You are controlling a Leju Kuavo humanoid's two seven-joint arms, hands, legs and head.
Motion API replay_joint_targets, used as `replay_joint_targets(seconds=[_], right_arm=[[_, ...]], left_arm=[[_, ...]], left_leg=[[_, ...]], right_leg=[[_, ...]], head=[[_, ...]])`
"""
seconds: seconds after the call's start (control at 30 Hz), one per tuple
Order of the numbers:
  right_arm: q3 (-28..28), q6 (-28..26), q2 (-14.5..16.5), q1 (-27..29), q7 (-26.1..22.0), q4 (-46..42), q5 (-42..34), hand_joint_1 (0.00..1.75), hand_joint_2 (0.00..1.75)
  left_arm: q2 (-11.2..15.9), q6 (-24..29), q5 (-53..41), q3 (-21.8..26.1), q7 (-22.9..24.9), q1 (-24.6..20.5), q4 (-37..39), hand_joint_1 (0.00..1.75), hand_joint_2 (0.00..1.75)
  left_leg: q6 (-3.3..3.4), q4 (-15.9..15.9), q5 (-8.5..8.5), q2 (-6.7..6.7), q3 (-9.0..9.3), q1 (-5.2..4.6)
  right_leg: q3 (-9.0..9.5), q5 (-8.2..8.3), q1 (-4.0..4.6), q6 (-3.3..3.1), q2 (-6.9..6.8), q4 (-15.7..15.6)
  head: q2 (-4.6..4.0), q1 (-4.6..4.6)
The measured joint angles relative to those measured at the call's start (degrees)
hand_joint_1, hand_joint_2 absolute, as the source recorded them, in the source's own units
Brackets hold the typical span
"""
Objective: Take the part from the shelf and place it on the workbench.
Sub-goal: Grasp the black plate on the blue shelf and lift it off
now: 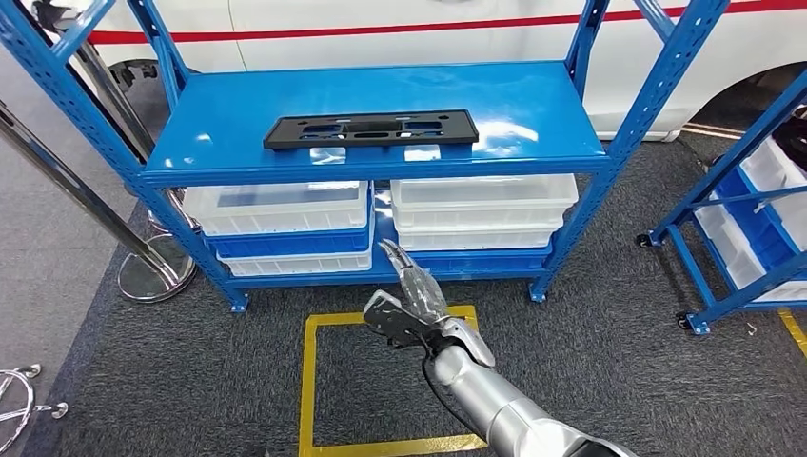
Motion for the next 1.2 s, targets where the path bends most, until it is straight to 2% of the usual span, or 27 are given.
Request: replay_joint_targets(seconds=[0.07, 0.13, 0.2, 0.23, 0.3, 0.33, 0.37, 0.4, 0.47, 0.5, 0.53, 0.63, 0.7, 0.73, 0.8, 0.83, 0.87, 0.9, 0.93, 1.0, 1.03, 1.07, 1.17, 1.2], right_arm=[[1.04, -2.37, -0.01, -0.10, 1.13, -0.79, 3.65, 0.00, 1.75], [1.59, -4.01, -0.03, -0.07, 2.67, -1.70, 7.60, 0.00, 1.75], [1.83, -5.32, -0.13, -0.07, 4.18, -2.74, 11.45, 0.00, 1.75], [1.90, -5.89, -0.22, -0.05, 4.91, -3.23, 13.29, 0.00, 1.75], [2.06, -6.92, -0.53, 0.18, 6.50, -4.03, 17.13, 0.00, 1.75], [2.13, -7.36, -0.73, 0.44, 7.30, -4.40, 19.04, 0.00, 1.75], [2.18, -7.80, -0.95, 0.73, 8.12, -4.81, 21.02, 0.00, 1.75], [2.22, -8.24, -1.14, 0.95, 8.92, -5.33, 23.06, 0.00, 1.75], [2.23, -9.19, -1.43, 1.14, 10.51, -6.68, 27.19, 0.00, 1.75], [2.25, -9.67, -1.52, 1.14, 11.32, -7.45, 29.25, 0.00, 1.75], [2.30, -10.09, -1.62, 1.14, 12.16, -8.20, 31.26, 0.00, 1.75], [2.75, -11.08, -2.07, 1.23, 14.97, -10.19, 36.88, 0.00, 1.75], [3.10, -11.70, -2.31, 1.19, 17.04, -11.52, 40.49, 0.00, 1.75], [3.31, -12.05, -2.39, 1.16, 18.16, -12.17, 42.28, 0.00, 1.75], [4.01, -12.73, -2.72, 1.09, 20.61, -13.14, 45.69, 0.00, 1.75], [4.47, -12.95, -2.99, 1.08, 21.85, -13.46, 47.14, 0.00, 1.75], [5.02, -13.11, -3.36, 1.07, 23.26, -13.71, 48.53, 0.00, 1.75], [5.60, -13.24, -3.72, 1.01, 24.74, -13.97, 49.80, 0.00, 1.75], [6.26, -13.38, -4.08, 0.89, 26.39, -14.29, 51.03, 0.00, 1.75], [7.81, -13.83, -4.78, 0.32, 29.99, -15.04, 53.24, 0.00, 1.75], [8.68, -14.08, -5.16, -0.06, 31.78, -15.41, 54.21, 0.00, 1.75], [9.59, -14.30, -5.61, -0.43, 33.55, -15.75, 55.14, 0.00, 1.75], [12.32, -14.72, -7.15, -1.24, 38.67, -16.76, 57.83, 0.00, 1.75], [13.10, -14.90, -7.62, -1.49, 40.38, -17.09, 58.70, 0.00, 1.75]], left_arm=[[0.03, -0.07, -0.24, -0.01, 0.23, -0.18, 0.04, 0.00, 0.00], [0.03, -0.13, -0.40, -0.02, 0.44, -0.25, 0.08, 0.00, 0.00], [0.02, -0.15, -0.68, -0.02, 0.54, -0.36, 0.11, 0.00, 0.00], [0.01, -0.15, -0.81, -0.02, 0.57, -0.50, 0.12, 0.00, 0.00], [0.01, -0.16, -1.03, -0.02, 0.71, -0.74, 0.15, 0.00, 0.00], [0.01, -0.16, -1.13, -0.02, 0.81, -0.81, 0.16, 0.00, 0.00], [0.01, -0.17, -1.25, -0.03, 0.92, -0.84, 0.17, 0.00, 0.00], [0.01, -0.19, -1.34, -0.03, 1.02, -0.88, 0.18, 0.00, 0.00], [-0.07, -0.22, -1.55, -0.05, 1.13, -1.01, 0.21, 0.00, 0.00], [-0.13, -0.24, -1.68, -0.07, 1.14, -1.15, 0.23, 0.00, 0.00], [-0.19, -0.26, -1.80, -0.09, 1.14, -1.31, 0.24, 0.00, 0.00], [-0.24, -0.37, -2.04, -0.14, 1.14, -1.79, 0.25, 0.00, 0.00], [-0.25, -0.46, -2.14, -0.17, 1.14, -1.99, 0.25, 0.00, 0.00], [-0.25, -0.51, -2.18, -0.17, 1.14, -2.08, 0.25, 0.00, 0.00], [-0.26, -0.63, -2.30, -0.17, 1.15, -2.18, 0.25, 0.00, 0.00], [-0.27, -0.69, -2.37, -0.17, 1.18, -2.18, 0.26, 0.00, 0.00], [-0.28, -0.75, -2.45, -0.17, 1.26, -2.17, 0.28, 0.00, 0.00], [-0.29, -0.79, -2.52, -0.17, 1.34, -2.16, 0.30, 0.00, 0.00], [-0.29, -0.83, -2.62, -0.17, 1.43, -2.18, 0.31, 0.00, 0.00], [-0.31, -0.88, -2.78, -0.17, 1.52, -2.29, 0.32, 0.00, 0.00], [-0.32, -0.92, -2.86, -0.18, 1.56, -2.37, 0.33, 0.00, 0.00], [-0.33, -0.96, -2.91, -0.19, 1.60, -2.43, 0.34, 0.00, 0.00], [-0.43, -1.04, -3.05, -0.25, 1.70, -2.41, 0.38, 0.00, 0.00], [-0.51, -1.07, -3.08, -0.28, 1.72, -2.42, 0.39, 0.00, 0.00]], left_leg=[[0.50, -3.04, 0.41, -0.04, 1.26, -0.25], [1.01, -3.49, 0.49, 0.00, 1.27, -0.21], [1.66, -4.04, 0.78, 0.09, 1.51, 0.07], [1.92, -4.26, 0.89, 0.13, 1.62, 0.20], [2.18, -4.30, 0.89, 0.16, 1.64, 0.19], [2.20, -4.27, 0.86, 0.16, 1.65, 0.17], [2.22, -4.22, 0.82, 0.15, 1.67, 0.16], [2.21, -4.15, 0.75, 0.13, 1.72, 0.15], [2.07, -3.90, 0.50, 0.11, 1.85, 0.14], [1.90, -3.69, 0.33, 0.10, 1.82, 0.03], [1.69, -3.57, 0.23, 0.10, 1.75, -0.06], [0.87, -3.63, 0.14, 0.09, 1.70, -0.21], [0.27, -2.42, -0.95, 0.06, 1.30, -0.12], [0.00, -0.23, -2.35, 0.05, 0.38, -0.04], [-0.48, 7.14, -6.05, 0.05, -2.94, 0.14], [-0.67, 10.61, -7.29, 0.06, -4.56, 0.20], [-0.79, 12.52, -7.54, 0.06, -5.50, 0.23], [-0.82, 12.13, -6.60, 0.07, -5.39, 0.24], [-0.77, 9.52, -4.75, 0.07, -4.24, 0.25], [-0.41, 1.53, -0.98, 0.07, -0.58, 0.17], [-0.14, -1.34, -0.04, 0.03, 0.73, 0.09], [0.14, -2.89, 0.24, -0.03, 1.39, -0.02], [1.08, -3.55, 0.41, -0.18, 1.46, -0.02], [1.47, -3.76, 0.59, -0.16, 1.52, 0.07]], right_leg=[[-0.20, -0.03, 0.15, 0.47, 0.05, 0.07], [-0.34, 0.01, 0.20, 1.02, 0.07, -0.04], [-1.07, -1.34, 0.17, 1.62, 0.05, 1.69], [-2.25, -2.84, 0.13, 1.88, 0.03, 4.23], [-5.98, -6.24, 0.00, 2.26, 0.00, 11.78], [-7.63, -7.04, -0.03, 2.37, -0.01, 14.81], [-8.45, -6.72, -0.03, 2.38, -0.01, 15.97], [-8.14, -5.27, -0.02, 2.30, -0.01, 14.82], [-4.96, -0.93, 0.04, 1.87, -0.03, 7.45], [-3.29, 0.50, 0.17, 1.62, -0.04, 3.77], [-2.22, 1.20, 0.27, 1.42, -0.04, 1.35], [-1.66, 1.27, 0.41, 0.78, 0.06, -0.04], [-1.37, 1.53, 0.13, 0.13, 0.08, -0.53], [-1.23, 1.64, -0.03, -0.13, 0.06, -0.76], [-1.20, 1.63, -0.04, -0.42, 0.00, -0.80], [-1.21, 1.59, -0.01, -0.47, -0.02, -0.75], [-1.21, 1.55, 0.01, -0.51, -0.02, -0.69], [-1.20, 1.51, 0.02, -0.51, 0.02, -0.60], [-1.17, 1.44, 0.01, -0.47, 0.08, -0.50], [-1.17, 1.23, 0.11, -0.17, 0.24, -0.24], [-1.25, 1.18, 0.21, 0.07, 0.30, -0.11], [-1.35, 1.18, 0.30, 0.32, 0.32, -0.03], [-1.48, 1.19, 0.26, 1.19, 0.23, 0.01], [-1.73, 0.65, 0.20, 1.50, 0.18, 0.63]], head=[[0.00, 0.01], [0.00, 0.01], [0.00, 0.02], [0.00, 0.03], [0.00, 0.04], [0.00, 0.04], [0.00, 0.04], [0.00, 0.04], [0.00, 0.04], [0.00, 0.04], [0.00, 0.03], [0.00, 0.02], [0.00, 0.02], [0.00, 0.02], [0.00, 0.01], [0.00, 0.02], [0.00, 0.02], [0.00, 0.02], [0.00, 0.01], [0.00, 0.02], [0.00, 0.02], [0.00, 0.03], [0.00, 0.02], [0.00, 0.02]])
